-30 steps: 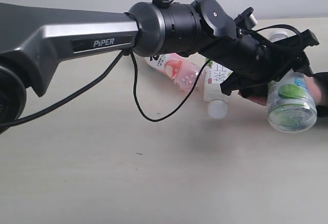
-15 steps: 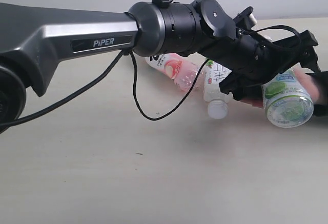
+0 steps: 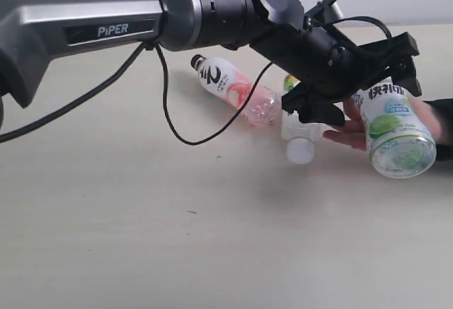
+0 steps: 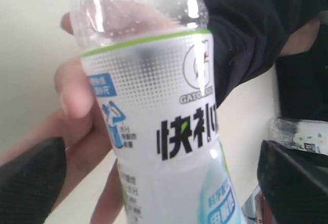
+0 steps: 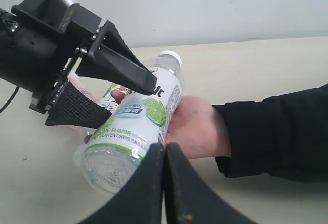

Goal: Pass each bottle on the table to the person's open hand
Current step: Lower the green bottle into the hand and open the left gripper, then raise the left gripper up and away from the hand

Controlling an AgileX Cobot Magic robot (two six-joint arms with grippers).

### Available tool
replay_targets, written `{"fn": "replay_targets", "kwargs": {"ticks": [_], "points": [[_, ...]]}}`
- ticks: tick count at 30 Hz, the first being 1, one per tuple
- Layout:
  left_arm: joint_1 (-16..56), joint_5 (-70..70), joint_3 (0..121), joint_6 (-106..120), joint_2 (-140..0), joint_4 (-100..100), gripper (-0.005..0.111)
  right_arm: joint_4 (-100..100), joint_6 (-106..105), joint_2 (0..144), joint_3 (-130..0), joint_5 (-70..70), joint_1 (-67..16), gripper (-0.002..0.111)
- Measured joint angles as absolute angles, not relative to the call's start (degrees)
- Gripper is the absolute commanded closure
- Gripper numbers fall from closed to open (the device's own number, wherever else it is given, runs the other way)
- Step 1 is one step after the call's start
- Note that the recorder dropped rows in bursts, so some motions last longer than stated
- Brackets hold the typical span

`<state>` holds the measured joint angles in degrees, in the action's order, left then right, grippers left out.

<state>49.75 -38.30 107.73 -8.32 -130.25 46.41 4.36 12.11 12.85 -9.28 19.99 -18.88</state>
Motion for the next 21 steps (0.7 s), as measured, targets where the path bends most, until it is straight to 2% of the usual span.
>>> {"fn": "replay_targets", "kwargs": {"ticks": [12, 21], "points": [[44.4, -48.2, 107.7, -5.9, -122.3, 34.4, 0.015, 4.4, 12.1, 12.9, -9.3, 20.0, -18.9, 0.108], [40.0, -58.1, 107.7, -5.3, -115.0, 11.4, 0.015, 4.4, 12.1, 12.9, -9.3, 20.0, -18.9, 0.108]]}}
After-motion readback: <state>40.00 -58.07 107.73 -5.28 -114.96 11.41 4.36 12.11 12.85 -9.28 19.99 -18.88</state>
